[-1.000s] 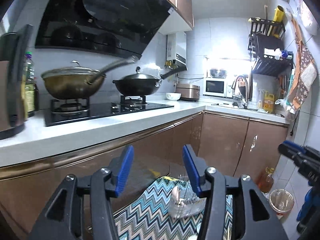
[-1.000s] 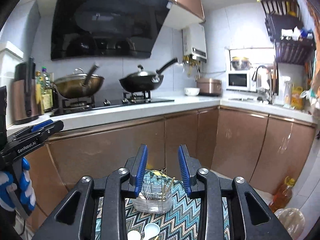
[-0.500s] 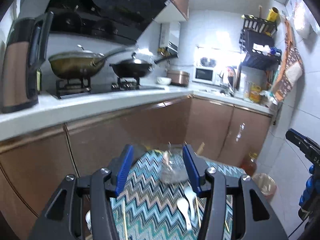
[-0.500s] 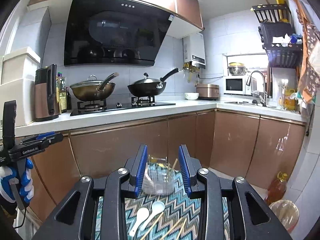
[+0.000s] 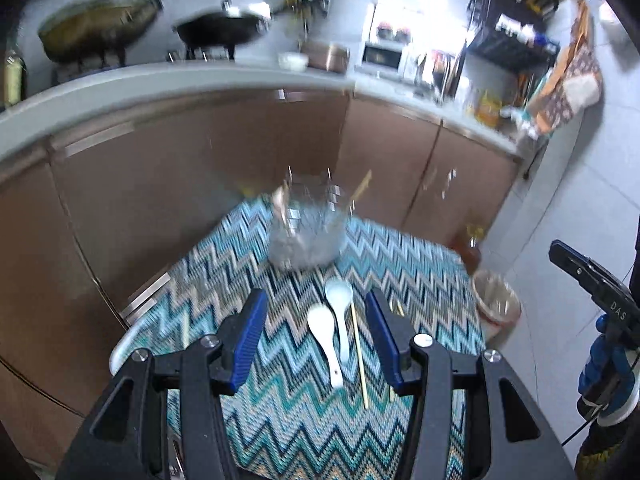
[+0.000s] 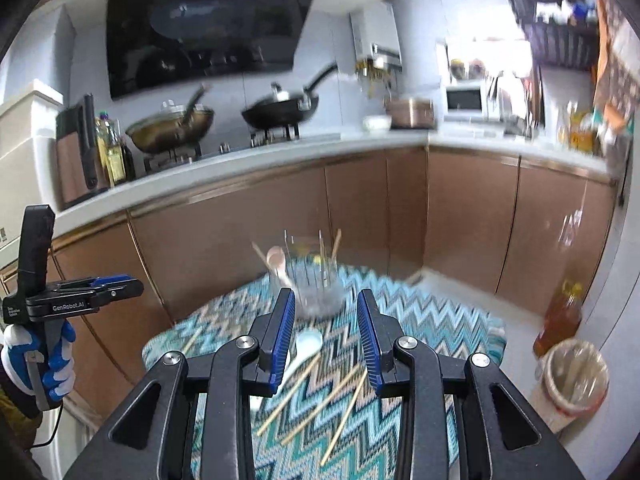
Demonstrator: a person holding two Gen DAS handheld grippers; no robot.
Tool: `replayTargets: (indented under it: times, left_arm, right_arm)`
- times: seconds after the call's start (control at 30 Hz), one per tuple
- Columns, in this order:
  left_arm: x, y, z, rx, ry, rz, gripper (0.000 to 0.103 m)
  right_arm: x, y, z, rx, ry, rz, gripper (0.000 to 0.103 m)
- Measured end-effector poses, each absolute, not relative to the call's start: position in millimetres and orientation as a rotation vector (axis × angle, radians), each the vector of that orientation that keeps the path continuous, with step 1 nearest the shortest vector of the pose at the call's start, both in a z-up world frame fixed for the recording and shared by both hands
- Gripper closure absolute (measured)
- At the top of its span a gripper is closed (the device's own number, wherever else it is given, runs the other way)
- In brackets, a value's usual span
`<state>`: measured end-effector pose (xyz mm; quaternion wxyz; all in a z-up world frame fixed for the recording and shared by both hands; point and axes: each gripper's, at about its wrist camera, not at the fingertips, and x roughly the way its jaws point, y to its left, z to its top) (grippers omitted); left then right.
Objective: Organize utensils
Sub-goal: 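Move both open tools back down to the utensils on the cloth, then grasp a bamboo chopstick with the right tool while the left tool grasps a white spoon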
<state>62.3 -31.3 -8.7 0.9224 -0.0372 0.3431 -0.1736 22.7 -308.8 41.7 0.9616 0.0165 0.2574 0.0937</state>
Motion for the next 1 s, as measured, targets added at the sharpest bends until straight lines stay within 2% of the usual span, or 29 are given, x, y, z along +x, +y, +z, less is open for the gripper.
replayTargets:
  times: [0.4,0.77,1.0]
  left_arm:
    - [156.8,-67.3,-113.9,-0.123,1.037,-0.356,0.054]
    - [224.6,-78.1,-175.3,-0.162,1.181,-0.431,0.055]
    - [249.0,-92.0,-196.5,-0.129,1.239,-0.516,0.067]
  right_arm:
    - [97.6,-324.7,-55.7,0.092,0.829,0.305,0.071]
    - [162.0,-307.5,-122.6,0.125,1.032,0.348,0.077]
    - [201.5,-281.6,-157.8,0.153,1.158,0.342,0.081]
